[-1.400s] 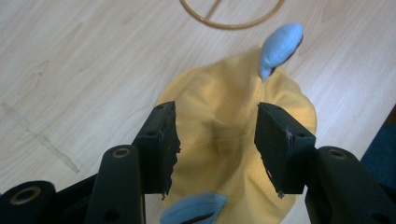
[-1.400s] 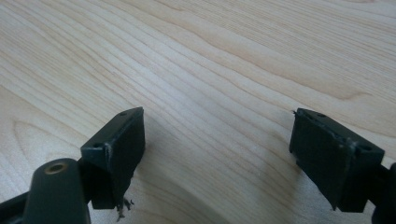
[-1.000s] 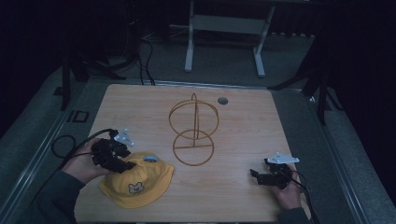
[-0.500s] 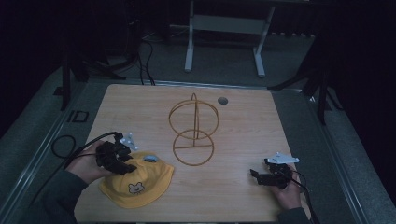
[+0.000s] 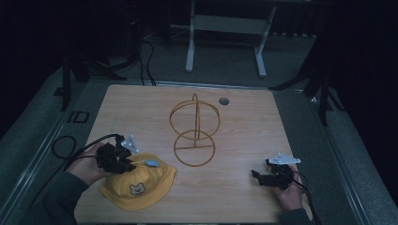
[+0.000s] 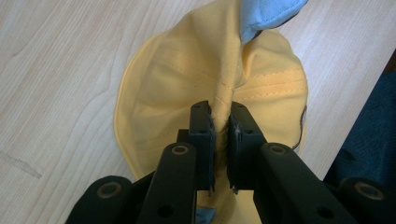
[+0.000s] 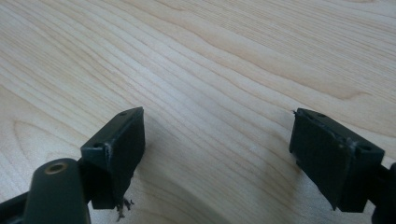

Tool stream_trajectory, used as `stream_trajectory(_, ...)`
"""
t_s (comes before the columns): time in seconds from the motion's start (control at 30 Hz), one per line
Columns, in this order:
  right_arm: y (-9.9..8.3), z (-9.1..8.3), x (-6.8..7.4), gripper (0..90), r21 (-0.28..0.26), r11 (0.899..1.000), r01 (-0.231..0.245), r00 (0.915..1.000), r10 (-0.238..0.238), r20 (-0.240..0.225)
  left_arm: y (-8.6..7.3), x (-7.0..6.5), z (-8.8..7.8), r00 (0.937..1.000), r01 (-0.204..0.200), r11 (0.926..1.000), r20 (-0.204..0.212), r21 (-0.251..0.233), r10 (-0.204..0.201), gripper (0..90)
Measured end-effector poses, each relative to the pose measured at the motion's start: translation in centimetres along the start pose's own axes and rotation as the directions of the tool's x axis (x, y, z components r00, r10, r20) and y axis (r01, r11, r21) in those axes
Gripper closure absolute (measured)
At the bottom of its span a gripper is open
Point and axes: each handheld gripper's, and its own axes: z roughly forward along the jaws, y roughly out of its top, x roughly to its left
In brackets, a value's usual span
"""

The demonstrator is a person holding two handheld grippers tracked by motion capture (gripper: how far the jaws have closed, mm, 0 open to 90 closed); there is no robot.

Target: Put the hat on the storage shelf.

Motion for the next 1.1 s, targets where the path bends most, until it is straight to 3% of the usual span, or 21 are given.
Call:
stream_trajectory(0.2,0.0,0.0,0.0,18.1,0.000,1.000,0.000,1.0000,0.000,0.000,-0.2,0.0,-0.6,0.9997,-0.008,0.9995,0.021,-0.030,0.009,83.2)
stream_trajectory(0.53,0.0,0.0,0.0,18.1,0.000,1.000,0.000,1.0000,0.000,0.000,-0.2,0.0,-1.4,0.9999,-0.011,0.9987,0.012,-0.050,0.012,83.3)
stream_trajectory(0.93,0.0,0.0,0.0,18.1,0.000,1.000,0.000,1.0000,0.000,0.000,0.0,0.3,-2.5,0.9990,-0.044,0.9972,0.005,-0.061,0.044,83.3)
stream_trajectory(1.1,0.0,0.0,0.0,18.1,0.000,1.000,0.000,1.0000,0.000,0.000,0.0,0.7,-2.9,0.9994,-0.035,0.9959,-0.004,-0.083,0.035,83.2)
